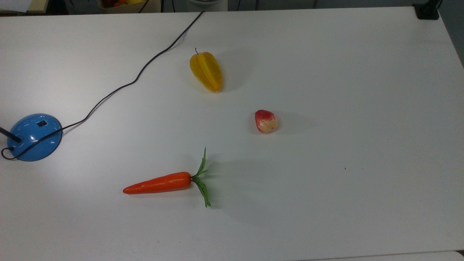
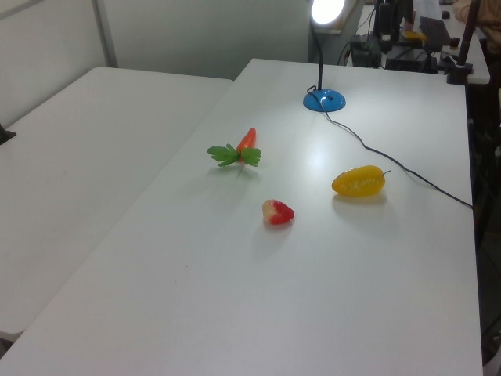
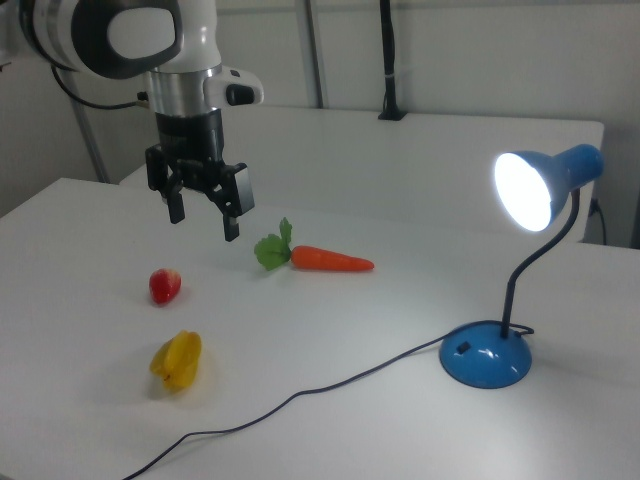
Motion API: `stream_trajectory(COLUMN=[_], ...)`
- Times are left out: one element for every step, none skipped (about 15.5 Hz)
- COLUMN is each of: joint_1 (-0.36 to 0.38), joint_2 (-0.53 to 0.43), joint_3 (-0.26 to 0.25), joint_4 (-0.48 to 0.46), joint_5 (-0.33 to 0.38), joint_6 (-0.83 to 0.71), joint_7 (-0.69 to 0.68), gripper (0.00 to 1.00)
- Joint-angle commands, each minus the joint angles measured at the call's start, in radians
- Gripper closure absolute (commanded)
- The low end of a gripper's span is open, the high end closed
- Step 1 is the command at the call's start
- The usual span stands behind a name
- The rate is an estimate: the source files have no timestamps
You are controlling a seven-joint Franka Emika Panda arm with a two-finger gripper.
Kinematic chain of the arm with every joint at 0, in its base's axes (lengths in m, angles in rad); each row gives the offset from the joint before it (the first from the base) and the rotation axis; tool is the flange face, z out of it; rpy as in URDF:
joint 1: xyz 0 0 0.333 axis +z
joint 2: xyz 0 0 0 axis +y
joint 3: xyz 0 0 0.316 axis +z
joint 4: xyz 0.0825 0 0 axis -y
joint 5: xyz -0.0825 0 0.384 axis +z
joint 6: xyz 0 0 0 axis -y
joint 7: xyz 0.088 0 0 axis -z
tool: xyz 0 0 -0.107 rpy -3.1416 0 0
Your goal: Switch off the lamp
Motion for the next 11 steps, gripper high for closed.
stream_trajectory(joint_1=[-0.041, -0.052, -0.064, -0.075, -0.084, -0.096, -0.105, -0.113, -0.121, -0.127, -0.133], joint_2=[0.028, 0.034, 0.038, 0.051, 0.063, 0.075, 0.087, 0.098, 0.104, 0.107, 0.109], joint_3=[-0.001, -0.001, -0.001, -0.001, -0.001, -0.001, -0.001, -0.001, -0.001, -0.001, -0.001], joint_4=[-0.002, -0.001, -0.001, -0.001, 0.001, 0.01, 0.013, 0.015, 0.015, 0.015, 0.013], joint_5=[-0.01, -0.01, -0.01, -0.01, -0.01, -0.008, -0.008, -0.008, -0.007, -0.007, -0.007], joint_6=[0.08, 0.103, 0.13, 0.155, 0.181, 0.209, 0.229, 0.241, 0.252, 0.264, 0.272], joint_7=[-0.021, -0.021, -0.02, -0.02, -0.02, -0.016, -0.012, -0.012, -0.012, -0.012, -0.012], gripper=[0.0, 0.0, 0.0, 0.0, 0.0, 0.0, 0.0, 0.0, 0.0, 0.0, 0.0])
